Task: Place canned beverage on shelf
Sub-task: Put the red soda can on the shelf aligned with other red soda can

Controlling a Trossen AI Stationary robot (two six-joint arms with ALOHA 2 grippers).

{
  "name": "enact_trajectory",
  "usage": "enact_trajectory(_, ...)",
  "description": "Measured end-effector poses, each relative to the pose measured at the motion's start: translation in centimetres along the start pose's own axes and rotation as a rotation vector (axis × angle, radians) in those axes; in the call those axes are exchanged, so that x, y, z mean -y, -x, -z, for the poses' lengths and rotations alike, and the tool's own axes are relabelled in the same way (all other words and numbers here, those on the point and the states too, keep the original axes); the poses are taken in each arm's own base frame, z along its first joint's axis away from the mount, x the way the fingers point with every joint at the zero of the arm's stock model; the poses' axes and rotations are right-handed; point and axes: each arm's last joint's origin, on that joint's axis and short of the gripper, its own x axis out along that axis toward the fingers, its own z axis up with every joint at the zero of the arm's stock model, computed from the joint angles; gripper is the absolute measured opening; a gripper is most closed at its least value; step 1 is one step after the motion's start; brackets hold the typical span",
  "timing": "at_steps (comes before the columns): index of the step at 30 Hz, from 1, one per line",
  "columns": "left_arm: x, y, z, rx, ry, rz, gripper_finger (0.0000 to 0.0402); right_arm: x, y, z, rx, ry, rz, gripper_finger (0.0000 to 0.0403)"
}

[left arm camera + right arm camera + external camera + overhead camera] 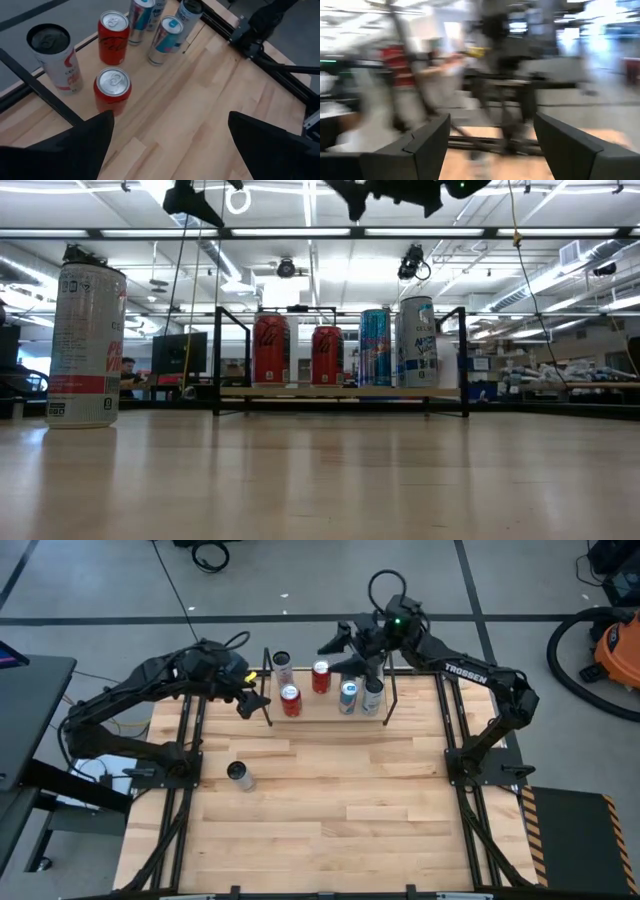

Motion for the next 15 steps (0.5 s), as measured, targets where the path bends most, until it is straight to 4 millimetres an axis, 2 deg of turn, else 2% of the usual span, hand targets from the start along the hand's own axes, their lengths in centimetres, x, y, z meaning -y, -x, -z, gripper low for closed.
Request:
enact_trajectory(4,0.2,0.0,0.1,-0.002,-0.005,0.005,0.0394,0.9,0.1,0.6,-0.005,0.028,0.279,0.0295)
enact_trajectory(6,0.2,0.0,0.1,-0.005,0.004,0.006,0.0394,1.1,0.1,0.7,-0.004,0.028,0.357,0.0295)
enact_trajectory(9,0.2,0.1,0.2,-0.011,0.036,0.003,0.0394,1.2,0.2,0.5,0.017,0.016,0.391,0.0295)
enact_trajectory(15,0.2,0.1,0.3,-0.015,0.057,0.001,0.0394,1.0,0.1,-0.4,0.133,-0.137,0.369,0.0295)
